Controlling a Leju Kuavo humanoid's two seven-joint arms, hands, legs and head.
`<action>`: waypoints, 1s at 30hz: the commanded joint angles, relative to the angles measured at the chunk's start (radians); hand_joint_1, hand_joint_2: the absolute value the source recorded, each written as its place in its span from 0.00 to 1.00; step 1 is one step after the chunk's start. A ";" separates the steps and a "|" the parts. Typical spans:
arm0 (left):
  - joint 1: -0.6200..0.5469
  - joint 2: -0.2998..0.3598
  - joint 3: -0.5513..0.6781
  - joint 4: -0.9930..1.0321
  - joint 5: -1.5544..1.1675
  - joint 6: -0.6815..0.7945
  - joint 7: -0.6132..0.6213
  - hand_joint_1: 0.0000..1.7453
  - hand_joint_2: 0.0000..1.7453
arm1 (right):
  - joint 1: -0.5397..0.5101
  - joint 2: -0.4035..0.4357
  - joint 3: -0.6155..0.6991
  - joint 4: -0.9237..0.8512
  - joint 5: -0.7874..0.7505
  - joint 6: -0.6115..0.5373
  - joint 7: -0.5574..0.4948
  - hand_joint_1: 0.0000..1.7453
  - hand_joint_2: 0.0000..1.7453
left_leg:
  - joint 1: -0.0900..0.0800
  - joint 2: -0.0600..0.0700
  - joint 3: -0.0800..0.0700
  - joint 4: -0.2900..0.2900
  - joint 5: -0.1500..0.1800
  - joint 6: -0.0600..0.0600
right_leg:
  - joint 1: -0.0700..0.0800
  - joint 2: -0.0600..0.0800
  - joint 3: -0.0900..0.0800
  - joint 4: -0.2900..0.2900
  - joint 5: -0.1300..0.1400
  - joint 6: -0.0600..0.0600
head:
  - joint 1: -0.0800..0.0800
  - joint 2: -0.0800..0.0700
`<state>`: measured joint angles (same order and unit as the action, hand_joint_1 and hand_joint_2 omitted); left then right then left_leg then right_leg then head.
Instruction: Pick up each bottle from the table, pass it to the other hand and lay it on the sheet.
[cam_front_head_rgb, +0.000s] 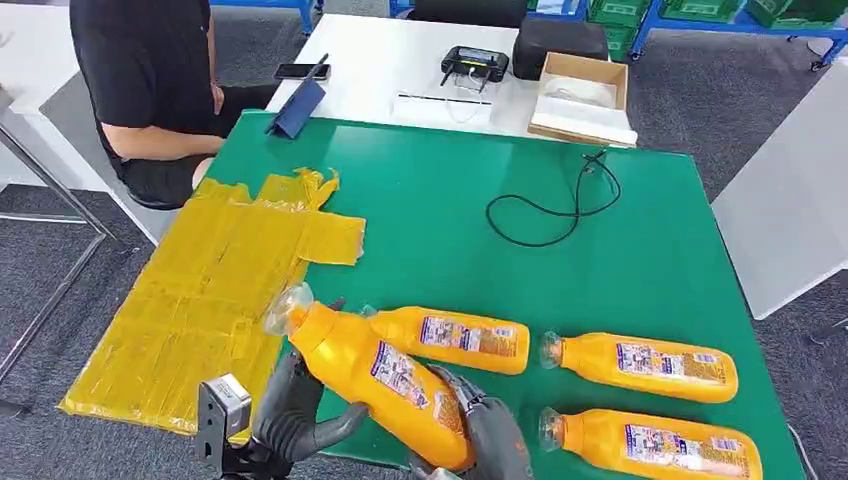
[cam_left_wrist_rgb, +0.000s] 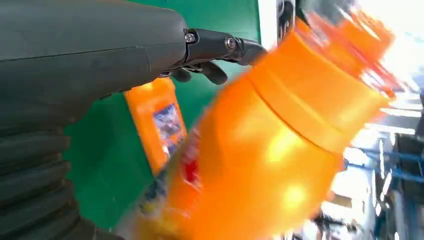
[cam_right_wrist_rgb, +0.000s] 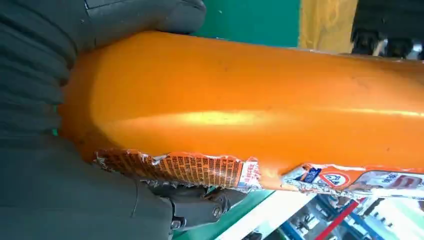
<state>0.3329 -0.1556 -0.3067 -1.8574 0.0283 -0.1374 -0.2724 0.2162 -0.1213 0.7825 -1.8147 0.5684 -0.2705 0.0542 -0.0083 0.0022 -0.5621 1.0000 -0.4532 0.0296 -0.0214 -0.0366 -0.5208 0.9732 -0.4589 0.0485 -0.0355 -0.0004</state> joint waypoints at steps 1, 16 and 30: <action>-0.046 0.086 -0.082 0.075 0.073 -0.044 0.008 0.00 1.00 | -0.066 -0.111 0.202 0.108 0.012 -0.015 0.029 1.00 1.00 | 0.001 -0.001 0.002 -0.002 0.001 -0.003 | 0.001 0.002 0.003 -0.003 0.001 -0.003 | 0.000 0.000; -0.070 0.126 -0.129 0.084 0.146 -0.103 -0.014 1.00 1.00 | -0.091 -0.134 0.232 0.106 -0.022 -0.061 0.079 1.00 1.00 | 0.002 -0.002 0.000 -0.001 0.001 -0.003 | 0.002 0.001 0.001 -0.002 0.000 -0.003 | 0.000 0.000; -0.142 0.120 0.058 0.098 -0.462 0.170 0.001 1.00 1.00 | -0.004 -0.064 -0.032 0.012 0.136 -0.052 0.164 0.00 1.00 | 0.002 -0.001 -0.002 0.000 0.001 -0.003 | 0.002 0.002 -0.001 -0.001 0.001 -0.003 | 0.000 0.000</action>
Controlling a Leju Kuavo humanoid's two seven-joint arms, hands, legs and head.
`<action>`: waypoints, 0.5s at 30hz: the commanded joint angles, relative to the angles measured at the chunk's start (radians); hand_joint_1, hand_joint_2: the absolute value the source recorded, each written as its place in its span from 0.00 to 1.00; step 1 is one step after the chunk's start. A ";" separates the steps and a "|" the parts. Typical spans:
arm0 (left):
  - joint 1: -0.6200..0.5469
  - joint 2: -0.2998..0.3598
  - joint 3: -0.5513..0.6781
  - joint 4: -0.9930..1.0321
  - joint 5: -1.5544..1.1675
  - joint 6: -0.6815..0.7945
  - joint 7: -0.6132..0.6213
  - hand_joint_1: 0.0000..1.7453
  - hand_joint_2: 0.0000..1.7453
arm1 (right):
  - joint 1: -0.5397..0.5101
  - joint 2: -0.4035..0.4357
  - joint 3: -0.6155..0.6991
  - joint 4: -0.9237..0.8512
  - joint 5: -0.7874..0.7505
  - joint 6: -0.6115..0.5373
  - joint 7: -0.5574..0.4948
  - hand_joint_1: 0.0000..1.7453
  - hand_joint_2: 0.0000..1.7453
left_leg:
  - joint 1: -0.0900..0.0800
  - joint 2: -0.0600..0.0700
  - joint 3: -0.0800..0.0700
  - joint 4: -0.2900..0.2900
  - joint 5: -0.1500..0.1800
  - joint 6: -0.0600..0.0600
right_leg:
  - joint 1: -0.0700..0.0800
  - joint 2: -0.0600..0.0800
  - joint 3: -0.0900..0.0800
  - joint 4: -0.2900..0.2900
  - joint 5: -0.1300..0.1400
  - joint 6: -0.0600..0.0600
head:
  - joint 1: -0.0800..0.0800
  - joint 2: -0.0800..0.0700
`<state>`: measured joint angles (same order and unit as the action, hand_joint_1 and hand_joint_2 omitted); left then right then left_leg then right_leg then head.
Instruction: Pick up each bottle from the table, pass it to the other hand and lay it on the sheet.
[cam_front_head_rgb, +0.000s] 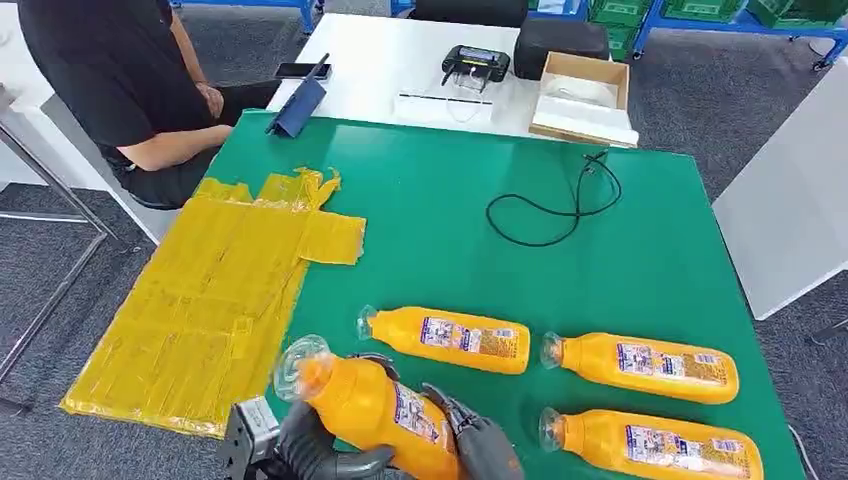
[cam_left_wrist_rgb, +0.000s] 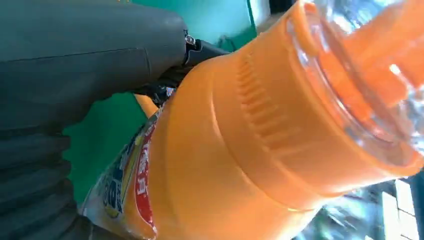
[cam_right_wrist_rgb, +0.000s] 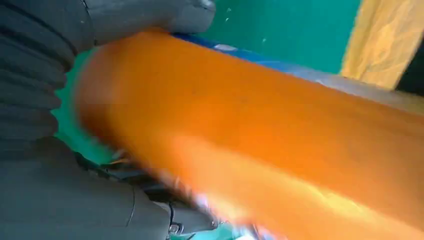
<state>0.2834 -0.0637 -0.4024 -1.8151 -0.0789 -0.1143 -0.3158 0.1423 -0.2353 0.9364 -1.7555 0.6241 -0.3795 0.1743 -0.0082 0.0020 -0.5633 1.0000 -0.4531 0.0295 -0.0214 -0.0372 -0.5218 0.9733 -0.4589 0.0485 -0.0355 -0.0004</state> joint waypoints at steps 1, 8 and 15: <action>-0.100 0.038 0.171 0.062 -0.478 0.199 0.064 1.00 1.00 | 0.078 0.049 -0.200 -0.065 0.109 0.059 0.066 0.00 1.00 | 0.001 -0.001 0.000 0.000 0.001 -0.003 | 0.001 0.002 0.000 0.000 0.001 -0.003 | 0.000 0.000; -0.139 0.107 0.287 0.087 -0.926 0.381 0.135 1.00 1.00 | 0.100 0.068 -0.269 -0.119 0.106 0.103 0.041 0.00 1.00 | 0.001 0.000 0.000 0.000 0.002 -0.002 | 0.001 0.003 0.000 0.000 0.001 -0.002 | 0.000 0.000; -0.276 0.234 0.268 0.314 -1.291 0.439 0.283 1.00 1.00 | 0.032 0.092 -0.307 -0.050 0.098 0.186 0.025 0.00 1.00 | 0.001 -0.002 0.001 -0.003 0.004 -0.003 | 0.001 0.001 0.002 -0.002 0.002 -0.003 | 0.000 0.000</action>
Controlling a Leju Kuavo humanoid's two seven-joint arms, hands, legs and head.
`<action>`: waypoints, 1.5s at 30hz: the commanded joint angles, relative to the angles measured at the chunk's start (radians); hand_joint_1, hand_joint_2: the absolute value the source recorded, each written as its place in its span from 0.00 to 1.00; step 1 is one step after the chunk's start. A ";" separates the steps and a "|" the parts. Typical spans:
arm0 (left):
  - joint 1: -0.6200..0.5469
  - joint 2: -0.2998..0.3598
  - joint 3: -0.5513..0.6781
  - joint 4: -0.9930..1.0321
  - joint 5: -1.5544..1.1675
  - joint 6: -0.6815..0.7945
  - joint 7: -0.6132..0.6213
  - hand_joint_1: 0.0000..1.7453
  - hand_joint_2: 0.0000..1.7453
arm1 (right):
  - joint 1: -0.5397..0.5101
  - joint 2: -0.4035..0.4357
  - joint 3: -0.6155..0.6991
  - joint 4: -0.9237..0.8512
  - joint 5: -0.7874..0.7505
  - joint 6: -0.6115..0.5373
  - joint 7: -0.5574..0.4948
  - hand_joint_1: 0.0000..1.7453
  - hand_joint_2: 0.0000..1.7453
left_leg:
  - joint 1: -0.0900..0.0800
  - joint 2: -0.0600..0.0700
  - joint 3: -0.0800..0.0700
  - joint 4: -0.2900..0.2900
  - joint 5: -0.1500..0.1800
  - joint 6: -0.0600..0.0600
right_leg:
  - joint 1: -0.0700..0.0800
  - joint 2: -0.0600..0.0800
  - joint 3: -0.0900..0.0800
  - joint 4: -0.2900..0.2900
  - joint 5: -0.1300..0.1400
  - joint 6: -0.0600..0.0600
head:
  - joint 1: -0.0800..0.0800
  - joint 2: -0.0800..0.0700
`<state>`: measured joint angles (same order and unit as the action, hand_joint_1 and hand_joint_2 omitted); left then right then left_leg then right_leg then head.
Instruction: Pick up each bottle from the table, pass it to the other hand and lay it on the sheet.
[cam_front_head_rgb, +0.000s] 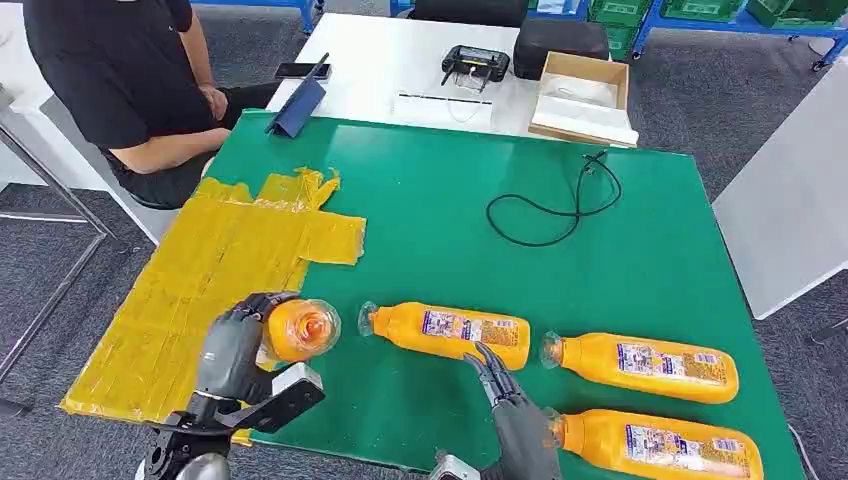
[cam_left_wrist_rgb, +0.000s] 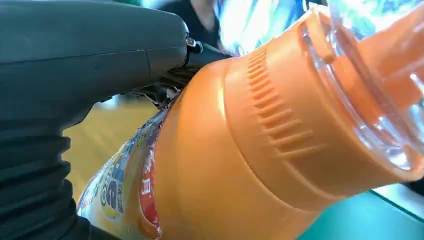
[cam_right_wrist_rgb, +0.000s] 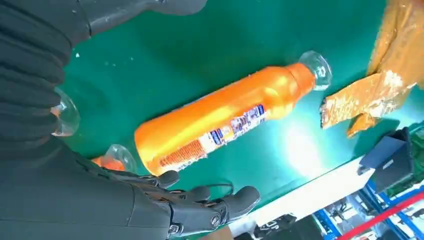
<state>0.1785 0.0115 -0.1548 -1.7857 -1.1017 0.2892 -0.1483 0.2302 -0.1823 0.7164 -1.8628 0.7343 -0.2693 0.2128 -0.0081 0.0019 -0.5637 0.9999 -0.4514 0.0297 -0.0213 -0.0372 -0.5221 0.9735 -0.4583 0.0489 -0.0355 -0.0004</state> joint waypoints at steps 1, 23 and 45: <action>-0.199 0.167 0.017 0.341 -0.321 0.010 0.158 1.00 1.00 | -0.061 0.055 -0.093 0.071 0.002 0.093 -0.006 0.00 1.00 | 0.001 -0.002 0.001 -0.002 0.003 -0.003 | 0.000 0.000 0.002 -0.002 0.002 -0.003 | 0.000 0.000; -0.520 0.216 -0.228 1.026 0.017 -0.415 -0.222 0.00 0.00 | -0.462 0.147 -0.097 0.581 0.077 0.334 -0.006 0.00 1.00 | 0.000 -0.007 0.002 -0.002 0.013 -0.002 | -0.001 -0.006 -0.004 0.000 0.009 -0.005 | 0.000 0.000; -0.398 0.034 -0.010 0.527 1.163 -0.875 -0.140 0.00 0.00 | -0.648 0.186 0.088 1.137 0.273 0.516 -0.033 1.00 1.00 | 0.002 -0.010 -0.004 -0.001 0.023 -0.001 | 0.001 -0.010 -0.010 -0.003 0.017 -0.003 | 0.000 0.000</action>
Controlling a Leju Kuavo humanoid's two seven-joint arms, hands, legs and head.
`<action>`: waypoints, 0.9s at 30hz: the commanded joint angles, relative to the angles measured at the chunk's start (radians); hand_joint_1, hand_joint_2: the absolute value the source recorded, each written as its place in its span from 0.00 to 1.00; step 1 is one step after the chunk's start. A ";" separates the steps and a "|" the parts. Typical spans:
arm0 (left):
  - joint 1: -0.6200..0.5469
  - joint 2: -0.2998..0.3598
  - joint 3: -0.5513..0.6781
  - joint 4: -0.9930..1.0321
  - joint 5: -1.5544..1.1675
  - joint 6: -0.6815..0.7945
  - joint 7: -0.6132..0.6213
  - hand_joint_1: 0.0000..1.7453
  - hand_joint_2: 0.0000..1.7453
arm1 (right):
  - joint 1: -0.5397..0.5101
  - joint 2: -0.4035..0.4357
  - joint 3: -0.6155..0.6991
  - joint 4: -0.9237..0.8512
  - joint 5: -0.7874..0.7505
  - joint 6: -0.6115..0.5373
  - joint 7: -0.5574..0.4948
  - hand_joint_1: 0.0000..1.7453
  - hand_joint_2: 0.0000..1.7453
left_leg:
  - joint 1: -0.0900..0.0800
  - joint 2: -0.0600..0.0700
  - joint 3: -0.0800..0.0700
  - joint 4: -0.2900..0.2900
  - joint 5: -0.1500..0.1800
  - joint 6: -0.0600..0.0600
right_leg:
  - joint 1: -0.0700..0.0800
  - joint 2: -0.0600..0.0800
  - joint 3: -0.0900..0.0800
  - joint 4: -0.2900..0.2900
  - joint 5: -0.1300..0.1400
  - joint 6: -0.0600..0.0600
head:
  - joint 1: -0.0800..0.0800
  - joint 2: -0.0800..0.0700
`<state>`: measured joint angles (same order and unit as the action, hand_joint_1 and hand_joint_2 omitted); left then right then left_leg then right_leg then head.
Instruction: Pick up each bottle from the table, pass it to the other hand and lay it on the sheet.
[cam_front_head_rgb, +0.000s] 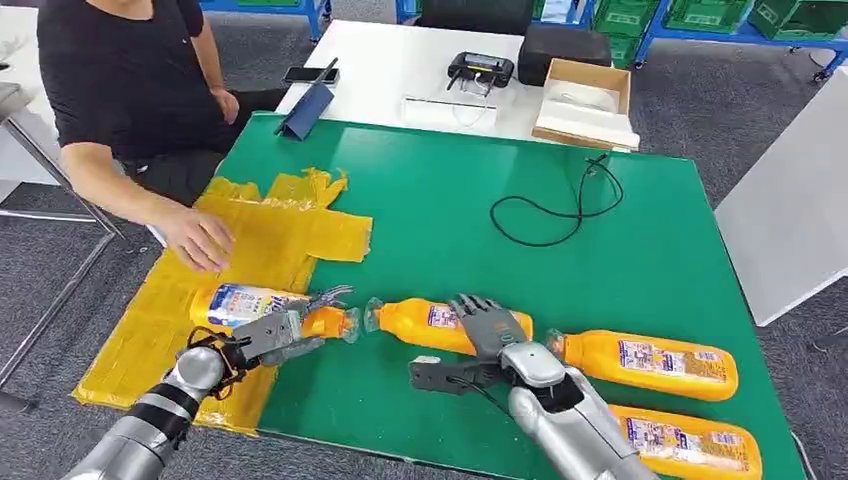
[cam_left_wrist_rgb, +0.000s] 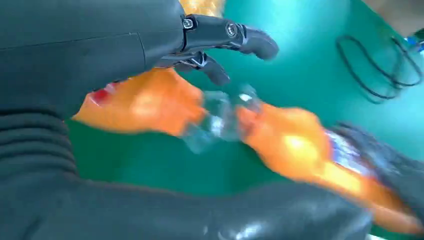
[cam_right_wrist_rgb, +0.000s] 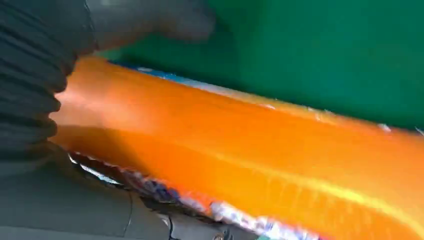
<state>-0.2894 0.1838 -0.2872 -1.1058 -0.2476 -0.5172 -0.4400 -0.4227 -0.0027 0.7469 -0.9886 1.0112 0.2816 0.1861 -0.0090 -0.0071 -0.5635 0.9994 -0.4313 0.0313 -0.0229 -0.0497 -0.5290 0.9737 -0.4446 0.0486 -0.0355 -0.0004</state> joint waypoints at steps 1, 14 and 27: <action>0.076 -0.138 0.122 -0.165 0.315 -0.069 0.158 0.00 0.00 | 0.006 0.006 0.056 0.261 -0.004 -0.037 -0.007 1.00 1.00 | 0.003 0.000 -0.002 -0.001 0.001 -0.002 | 0.002 0.002 -0.001 -0.004 0.002 -0.002 | 0.000 0.000; 0.402 -0.254 0.230 -0.542 0.536 0.070 0.318 0.00 1.00 | 0.491 0.127 -0.333 -0.623 -0.460 -0.555 -0.215 1.00 1.00 | 0.002 0.004 -0.014 0.003 -0.003 -0.003 | 0.002 0.008 -0.005 0.002 0.001 -0.003 | 0.000 0.000; 0.381 -0.273 0.084 -0.620 0.397 0.111 0.257 0.00 1.00 | 0.422 0.054 -0.114 -0.574 -0.524 -0.368 -0.164 1.00 1.00 | 0.002 0.004 -0.021 0.001 0.000 -0.002 | 0.003 0.009 -0.012 0.000 0.004 -0.003 | 0.001 0.000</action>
<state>0.1103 -0.0721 -0.1179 -1.6785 0.2070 -0.4188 -0.1572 0.0459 0.1148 0.5185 -1.5755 0.4921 -0.1521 -0.0068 -0.0086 -0.0031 -0.5843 0.9996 -0.4307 0.0318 -0.0216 -0.0438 -0.5415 0.9737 -0.4406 0.0482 -0.0343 -0.0004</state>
